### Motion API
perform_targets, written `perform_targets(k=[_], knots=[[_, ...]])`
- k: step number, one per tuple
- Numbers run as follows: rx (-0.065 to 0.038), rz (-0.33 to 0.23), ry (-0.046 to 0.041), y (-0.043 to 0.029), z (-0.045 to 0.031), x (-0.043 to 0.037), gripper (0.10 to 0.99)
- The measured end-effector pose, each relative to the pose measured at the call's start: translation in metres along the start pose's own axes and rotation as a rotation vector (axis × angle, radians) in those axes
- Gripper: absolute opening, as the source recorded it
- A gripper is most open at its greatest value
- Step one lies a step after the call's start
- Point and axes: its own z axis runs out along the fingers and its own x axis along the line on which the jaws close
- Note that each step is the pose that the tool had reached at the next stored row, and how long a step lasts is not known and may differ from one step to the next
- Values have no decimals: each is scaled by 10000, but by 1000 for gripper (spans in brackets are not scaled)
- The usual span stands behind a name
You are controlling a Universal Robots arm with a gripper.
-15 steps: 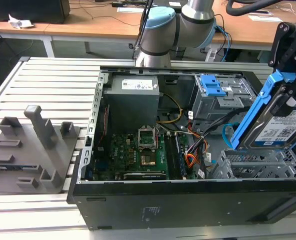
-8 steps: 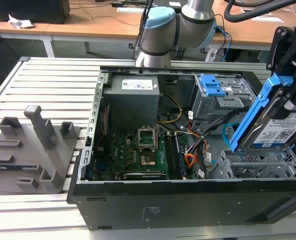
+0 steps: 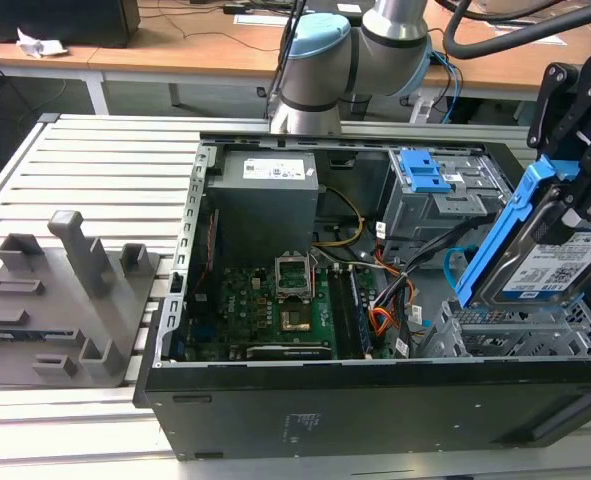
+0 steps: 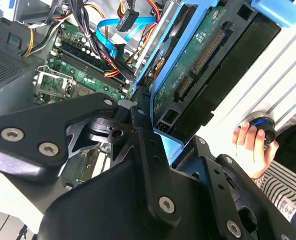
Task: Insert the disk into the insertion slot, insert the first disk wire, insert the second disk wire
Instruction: 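Insert the disk into the insertion slot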
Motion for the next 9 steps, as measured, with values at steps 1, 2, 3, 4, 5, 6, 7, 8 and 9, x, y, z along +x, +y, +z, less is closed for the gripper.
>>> perform_targets(k=[1, 2, 3, 4, 5, 6, 7, 8, 9], knots=[[0, 0, 0, 0, 5, 0, 365], [0, 0, -1, -1, 18, 0, 365], [0, 0, 0, -1, 31, 0, 365], [1, 0, 0, -2, 42, 0, 365], [0, 0, 0, -2, 49, 0, 365], [0, 0, -1, -2, 60, 1, 365], [1, 1, 0, -3, 65, 12, 365], [0, 0, 0, -3, 67, 24, 365], [0, 1, 0, -3, 70, 33, 365]])
